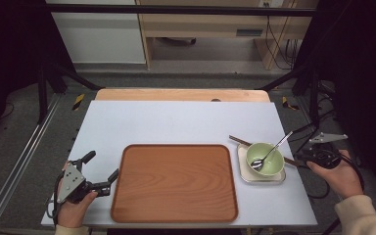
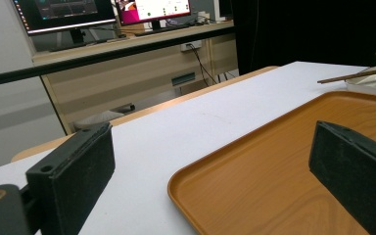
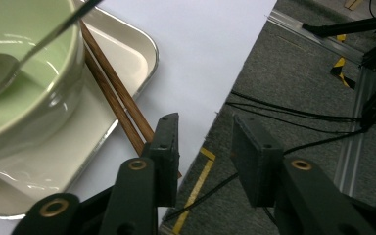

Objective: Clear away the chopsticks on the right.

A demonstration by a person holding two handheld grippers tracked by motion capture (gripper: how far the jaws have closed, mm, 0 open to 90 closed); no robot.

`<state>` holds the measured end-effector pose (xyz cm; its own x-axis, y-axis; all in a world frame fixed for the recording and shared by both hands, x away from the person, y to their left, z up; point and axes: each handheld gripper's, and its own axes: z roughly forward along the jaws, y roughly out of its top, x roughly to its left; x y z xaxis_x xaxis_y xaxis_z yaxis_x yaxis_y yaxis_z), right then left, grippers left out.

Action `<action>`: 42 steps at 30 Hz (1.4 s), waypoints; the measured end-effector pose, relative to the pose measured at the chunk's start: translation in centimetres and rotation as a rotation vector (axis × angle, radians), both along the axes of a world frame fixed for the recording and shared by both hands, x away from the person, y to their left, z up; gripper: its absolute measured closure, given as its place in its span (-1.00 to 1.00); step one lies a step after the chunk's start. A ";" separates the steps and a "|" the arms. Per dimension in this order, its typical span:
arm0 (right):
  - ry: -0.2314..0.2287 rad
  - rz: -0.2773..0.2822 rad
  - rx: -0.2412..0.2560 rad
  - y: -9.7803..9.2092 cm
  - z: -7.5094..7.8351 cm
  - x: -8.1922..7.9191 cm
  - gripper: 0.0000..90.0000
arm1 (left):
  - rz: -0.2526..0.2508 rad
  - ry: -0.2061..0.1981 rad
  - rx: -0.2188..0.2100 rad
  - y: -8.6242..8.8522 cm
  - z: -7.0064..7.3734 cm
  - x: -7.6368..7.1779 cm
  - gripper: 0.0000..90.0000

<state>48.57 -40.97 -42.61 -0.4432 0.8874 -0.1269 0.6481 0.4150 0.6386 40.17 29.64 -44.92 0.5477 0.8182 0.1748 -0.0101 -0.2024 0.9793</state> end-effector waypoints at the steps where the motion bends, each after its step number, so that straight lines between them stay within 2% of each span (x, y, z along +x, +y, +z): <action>1: 0.003 0.008 -0.015 -0.1 0.0 0.0 0.41 | 0.000 -0.001 0.000 0.0 0.0 0.0 -0.94; 6: 0.024 0.028 -0.033 -0.4 -0.1 0.0 0.55 | 0.001 -0.001 -0.001 0.0 0.0 0.0 -0.94; 10: 0.042 0.046 -0.016 -0.6 -0.5 -0.2 0.73 | 0.002 0.002 -0.001 -0.1 -0.1 0.1 -0.94; 20: 0.054 0.097 -0.022 0.1 -0.7 -0.3 0.79 | 0.000 -0.003 0.009 -0.1 0.0 0.0 -0.94; 23: 0.057 0.103 -0.029 0.5 -1.1 -0.1 0.79 | 0.006 -0.007 -0.001 0.0 0.1 0.0 -0.94; 42: 0.064 0.128 -0.032 1.3 -1.5 0.4 0.77 | 0.002 -0.006 0.012 0.0 0.0 0.0 -0.94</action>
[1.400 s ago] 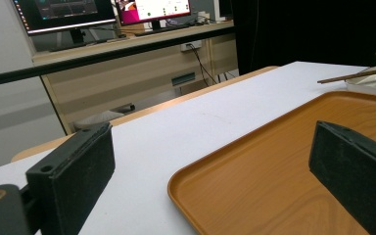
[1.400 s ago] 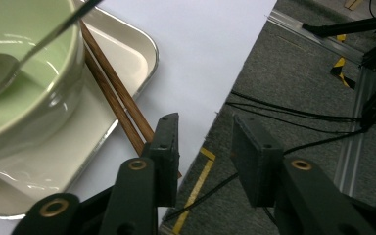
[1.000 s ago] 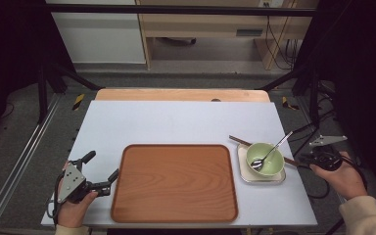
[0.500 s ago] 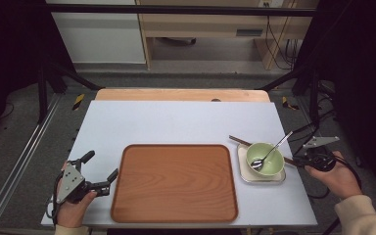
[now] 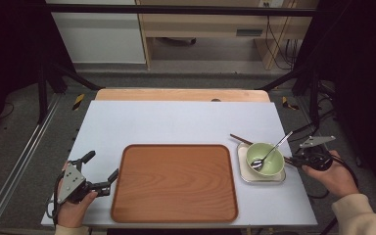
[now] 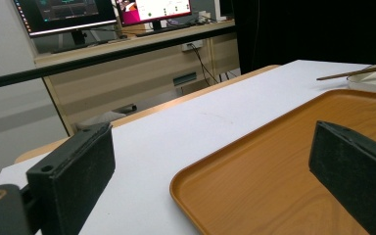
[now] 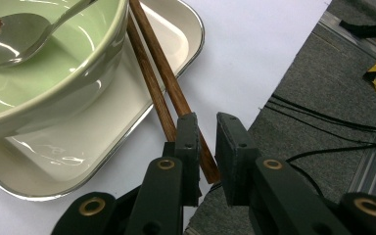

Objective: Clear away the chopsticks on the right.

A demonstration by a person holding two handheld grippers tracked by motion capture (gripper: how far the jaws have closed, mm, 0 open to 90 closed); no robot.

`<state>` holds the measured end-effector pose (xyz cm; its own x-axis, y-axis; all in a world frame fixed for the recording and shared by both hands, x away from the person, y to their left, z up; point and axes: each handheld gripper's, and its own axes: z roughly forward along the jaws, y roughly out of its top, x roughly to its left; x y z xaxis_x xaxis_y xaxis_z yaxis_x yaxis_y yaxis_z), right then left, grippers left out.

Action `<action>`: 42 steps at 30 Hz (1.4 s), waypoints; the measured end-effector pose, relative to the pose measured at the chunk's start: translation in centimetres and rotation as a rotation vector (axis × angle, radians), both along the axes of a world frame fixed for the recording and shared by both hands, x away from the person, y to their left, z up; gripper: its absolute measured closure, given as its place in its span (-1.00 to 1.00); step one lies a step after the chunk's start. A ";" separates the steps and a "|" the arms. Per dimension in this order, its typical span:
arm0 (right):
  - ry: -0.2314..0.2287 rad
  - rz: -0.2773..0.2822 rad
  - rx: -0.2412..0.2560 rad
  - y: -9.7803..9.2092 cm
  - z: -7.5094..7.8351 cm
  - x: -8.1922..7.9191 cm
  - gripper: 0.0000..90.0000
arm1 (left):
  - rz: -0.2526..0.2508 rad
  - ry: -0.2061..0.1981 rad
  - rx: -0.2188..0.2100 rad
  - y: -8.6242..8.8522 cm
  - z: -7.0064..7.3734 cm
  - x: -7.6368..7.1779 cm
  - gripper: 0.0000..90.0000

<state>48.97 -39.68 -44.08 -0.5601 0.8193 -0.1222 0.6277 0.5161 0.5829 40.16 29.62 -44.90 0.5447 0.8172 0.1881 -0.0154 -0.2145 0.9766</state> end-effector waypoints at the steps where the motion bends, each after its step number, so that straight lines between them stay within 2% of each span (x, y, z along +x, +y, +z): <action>1: 0.004 -0.002 -0.001 0.0 0.0 0.0 0.77 | 0.000 0.000 0.000 0.0 0.0 0.0 -0.94; 16: 0.017 -0.005 0.003 0.4 -0.7 1.0 0.71 | 0.004 0.000 0.006 0.1 0.0 0.0 -0.94; 20: 0.025 0.020 0.009 0.5 -0.9 1.0 0.87 | 0.003 0.002 0.007 0.1 0.0 0.0 -0.94; 21: 0.012 0.003 0.030 0.5 -0.8 1.0 0.88 | 0.004 0.001 0.007 0.1 0.0 0.0 -0.94; 23: 0.006 0.003 0.067 0.3 -0.7 0.9 0.89 | 0.005 0.000 0.004 0.1 0.0 0.0 -0.94; 27: -0.009 -0.001 0.072 0.1 -0.7 0.6 0.89 | 0.004 0.002 0.006 0.1 0.0 0.0 -0.94; 33: -0.051 -0.054 0.090 -0.5 -0.2 0.4 0.89 | 0.005 0.000 0.006 0.1 0.0 0.0 -0.94; 42: -0.122 -0.095 0.102 -0.7 0.8 -0.1 0.89 | 0.004 0.000 0.001 0.0 -0.1 0.0 -0.94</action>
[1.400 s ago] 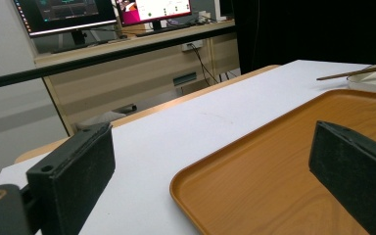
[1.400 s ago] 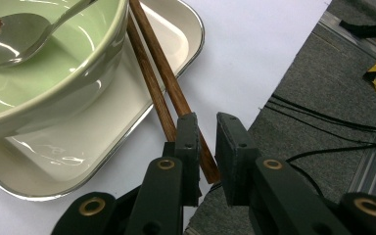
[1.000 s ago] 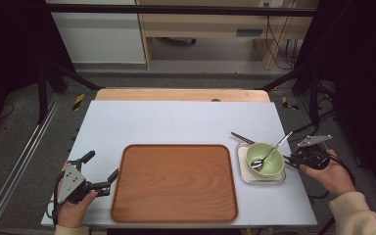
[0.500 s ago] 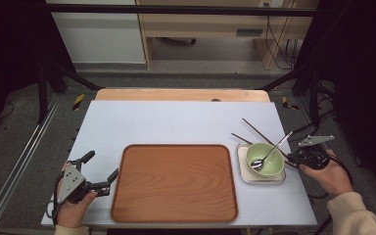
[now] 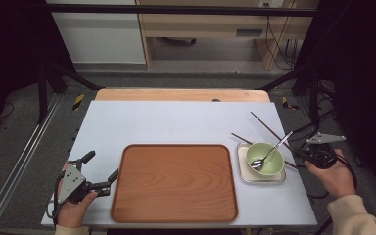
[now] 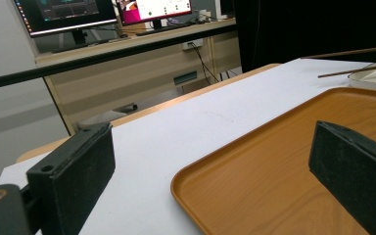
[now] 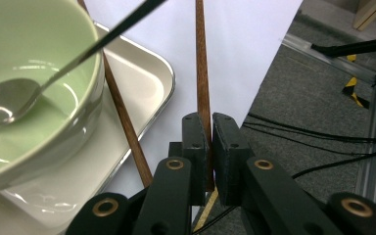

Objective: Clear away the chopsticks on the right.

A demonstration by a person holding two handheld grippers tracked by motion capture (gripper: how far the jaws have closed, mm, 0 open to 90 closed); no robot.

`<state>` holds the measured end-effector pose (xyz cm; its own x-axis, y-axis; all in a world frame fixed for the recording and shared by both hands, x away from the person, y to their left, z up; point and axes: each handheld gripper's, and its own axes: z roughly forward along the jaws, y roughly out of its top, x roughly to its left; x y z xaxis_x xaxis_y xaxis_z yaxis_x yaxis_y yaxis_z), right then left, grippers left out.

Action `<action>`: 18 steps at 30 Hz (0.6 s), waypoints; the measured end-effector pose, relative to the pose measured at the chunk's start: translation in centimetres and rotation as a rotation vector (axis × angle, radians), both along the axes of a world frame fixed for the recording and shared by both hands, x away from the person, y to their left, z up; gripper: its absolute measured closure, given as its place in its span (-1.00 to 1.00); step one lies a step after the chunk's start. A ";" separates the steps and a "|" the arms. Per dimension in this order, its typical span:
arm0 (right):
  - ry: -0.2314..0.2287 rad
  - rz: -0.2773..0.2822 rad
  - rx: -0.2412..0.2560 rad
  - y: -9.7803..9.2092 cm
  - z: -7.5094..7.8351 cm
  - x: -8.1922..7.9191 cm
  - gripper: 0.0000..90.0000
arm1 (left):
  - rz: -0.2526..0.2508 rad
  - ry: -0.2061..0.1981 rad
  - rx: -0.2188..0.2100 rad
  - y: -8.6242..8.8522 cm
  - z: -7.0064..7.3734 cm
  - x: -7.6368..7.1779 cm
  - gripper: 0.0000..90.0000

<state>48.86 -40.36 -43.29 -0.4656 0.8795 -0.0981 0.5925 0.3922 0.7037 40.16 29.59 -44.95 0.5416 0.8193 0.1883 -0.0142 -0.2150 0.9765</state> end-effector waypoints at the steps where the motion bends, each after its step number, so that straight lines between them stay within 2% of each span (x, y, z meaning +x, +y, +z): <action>1: -0.001 -0.009 0.003 0.1 0.1 0.0 0.89 | 0.000 0.000 0.000 0.0 0.0 0.0 -0.94; 9: -0.053 -0.075 -0.013 0.4 1.6 0.1 0.89 | 0.007 -0.005 -0.008 0.1 0.0 -0.1 -0.94; 18: -0.144 -0.126 -0.028 0.4 4.7 -0.4 0.89 | 0.006 -0.004 -0.008 0.1 0.1 -0.1 -0.94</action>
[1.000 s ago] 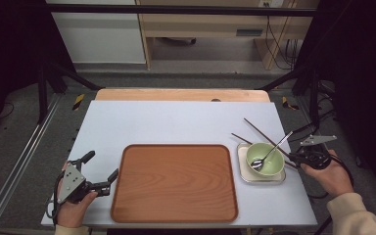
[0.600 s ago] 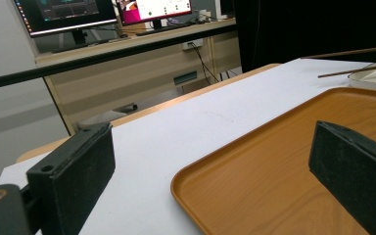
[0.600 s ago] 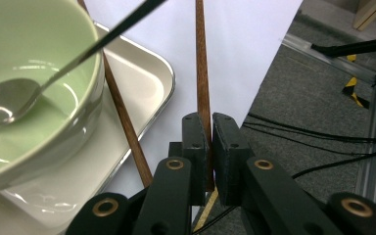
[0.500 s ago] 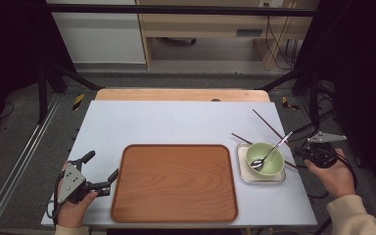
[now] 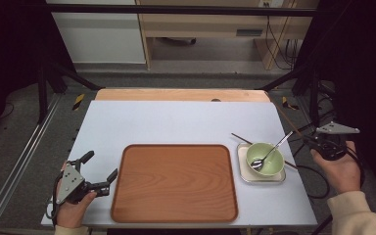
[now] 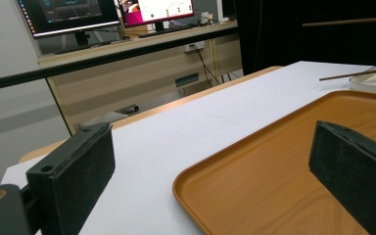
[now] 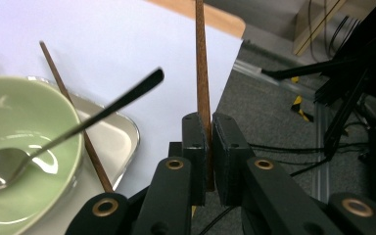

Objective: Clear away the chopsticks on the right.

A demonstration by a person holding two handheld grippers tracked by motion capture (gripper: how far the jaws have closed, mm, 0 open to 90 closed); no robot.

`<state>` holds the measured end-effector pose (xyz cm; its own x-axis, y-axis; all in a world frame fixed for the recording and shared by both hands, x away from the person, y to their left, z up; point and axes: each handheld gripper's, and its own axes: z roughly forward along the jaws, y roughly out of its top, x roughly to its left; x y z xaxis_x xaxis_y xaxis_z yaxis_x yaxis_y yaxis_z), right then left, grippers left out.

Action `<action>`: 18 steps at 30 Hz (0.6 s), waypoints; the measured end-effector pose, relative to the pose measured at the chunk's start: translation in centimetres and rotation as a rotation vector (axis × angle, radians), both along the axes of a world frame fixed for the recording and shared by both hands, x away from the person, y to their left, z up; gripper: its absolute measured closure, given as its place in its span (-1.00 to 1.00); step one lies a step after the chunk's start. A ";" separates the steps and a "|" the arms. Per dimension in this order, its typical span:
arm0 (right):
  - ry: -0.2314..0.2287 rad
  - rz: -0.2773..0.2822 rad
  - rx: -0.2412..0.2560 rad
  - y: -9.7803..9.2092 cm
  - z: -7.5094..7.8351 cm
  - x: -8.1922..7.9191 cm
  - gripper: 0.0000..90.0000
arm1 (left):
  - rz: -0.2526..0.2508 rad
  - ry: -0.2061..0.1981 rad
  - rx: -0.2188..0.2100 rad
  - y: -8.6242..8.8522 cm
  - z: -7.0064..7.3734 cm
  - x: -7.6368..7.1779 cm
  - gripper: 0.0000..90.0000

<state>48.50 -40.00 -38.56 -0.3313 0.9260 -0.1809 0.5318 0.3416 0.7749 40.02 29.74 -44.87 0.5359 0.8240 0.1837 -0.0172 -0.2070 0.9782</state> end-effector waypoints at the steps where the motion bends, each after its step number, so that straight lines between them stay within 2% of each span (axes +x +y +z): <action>1: -0.009 0.000 0.003 0.1 0.3 -0.2 0.89 | 0.000 0.000 -0.001 0.0 0.0 0.0 -0.94; 7: -0.051 -0.013 -0.036 0.7 1.3 -1.4 0.88 | 0.002 -0.003 -0.005 0.0 0.0 0.0 -0.94; 14: -0.104 -0.044 -0.055 1.4 2.7 -2.6 0.89 | 0.007 -0.001 -0.009 0.1 0.0 0.1 -0.94; 18: -0.142 -0.052 -0.039 2.3 3.5 -3.2 0.89 | 0.009 -0.001 -0.014 0.2 0.0 0.0 -0.94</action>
<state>45.25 -37.72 -35.04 -0.2514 0.9325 -0.2592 0.4353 0.3482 0.8302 40.06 29.91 -44.91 0.5280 0.8315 0.1727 -0.0165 -0.1933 0.9810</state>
